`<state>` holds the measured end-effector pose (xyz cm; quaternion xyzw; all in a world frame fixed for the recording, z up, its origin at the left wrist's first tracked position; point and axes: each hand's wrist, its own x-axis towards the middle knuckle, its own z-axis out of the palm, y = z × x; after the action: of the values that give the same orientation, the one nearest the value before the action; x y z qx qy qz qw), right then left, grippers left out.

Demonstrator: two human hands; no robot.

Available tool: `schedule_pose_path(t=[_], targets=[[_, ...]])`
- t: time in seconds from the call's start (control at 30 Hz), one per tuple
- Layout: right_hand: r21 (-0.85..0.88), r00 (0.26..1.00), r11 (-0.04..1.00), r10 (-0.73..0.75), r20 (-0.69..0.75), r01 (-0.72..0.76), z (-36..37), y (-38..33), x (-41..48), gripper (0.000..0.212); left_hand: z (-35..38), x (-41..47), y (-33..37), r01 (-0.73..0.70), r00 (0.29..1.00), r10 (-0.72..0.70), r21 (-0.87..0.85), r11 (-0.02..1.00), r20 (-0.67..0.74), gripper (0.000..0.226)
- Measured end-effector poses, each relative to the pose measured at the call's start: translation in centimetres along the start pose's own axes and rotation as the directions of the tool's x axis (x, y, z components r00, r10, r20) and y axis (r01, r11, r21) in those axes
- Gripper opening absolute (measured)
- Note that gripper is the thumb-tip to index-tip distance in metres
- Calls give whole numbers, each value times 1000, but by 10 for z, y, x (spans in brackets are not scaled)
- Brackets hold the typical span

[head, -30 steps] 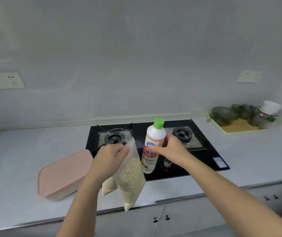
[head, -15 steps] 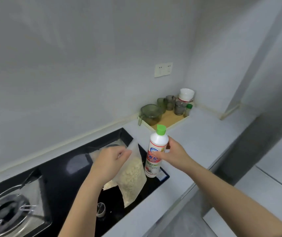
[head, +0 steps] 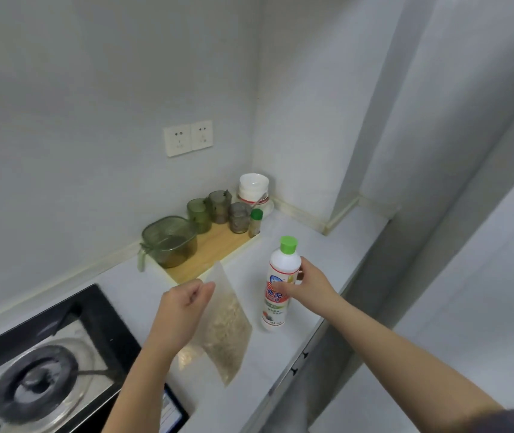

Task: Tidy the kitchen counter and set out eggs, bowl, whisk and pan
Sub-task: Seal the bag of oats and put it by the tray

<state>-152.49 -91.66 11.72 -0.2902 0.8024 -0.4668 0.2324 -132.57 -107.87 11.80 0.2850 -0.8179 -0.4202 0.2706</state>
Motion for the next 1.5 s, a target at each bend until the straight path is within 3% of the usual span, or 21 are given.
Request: schedule_pose_path(t=[0.33,0.5,0.8,1.17,1.27,1.4,1.5], targets=[[88,946,991,123,-301,-101,-117,56,138,44,124,125,36,-131,987,132,-23,991,90,46],[93,873,975,222,-435,-201,-152,86,182,44,169,176,30,-168,972,162,21,986,170,47],[204,715,936,352,-604,-288,-206,134,242,50,222,218,20,-75,966,67,21,997,248,45],[282,696,911,411,-589,-300,-202,156,250,56,239,219,6,-77,951,43,102,992,305,44],[313,702,899,435,-564,-306,-198,159,247,66,235,216,5,-95,948,48,136,986,314,44],[350,671,846,532,-516,-401,-186,168,235,88,224,210,8,-153,932,74,201,968,354,45],[327,687,811,585,-432,-484,-170,169,222,76,211,210,8,-251,907,103,328,910,408,44]])
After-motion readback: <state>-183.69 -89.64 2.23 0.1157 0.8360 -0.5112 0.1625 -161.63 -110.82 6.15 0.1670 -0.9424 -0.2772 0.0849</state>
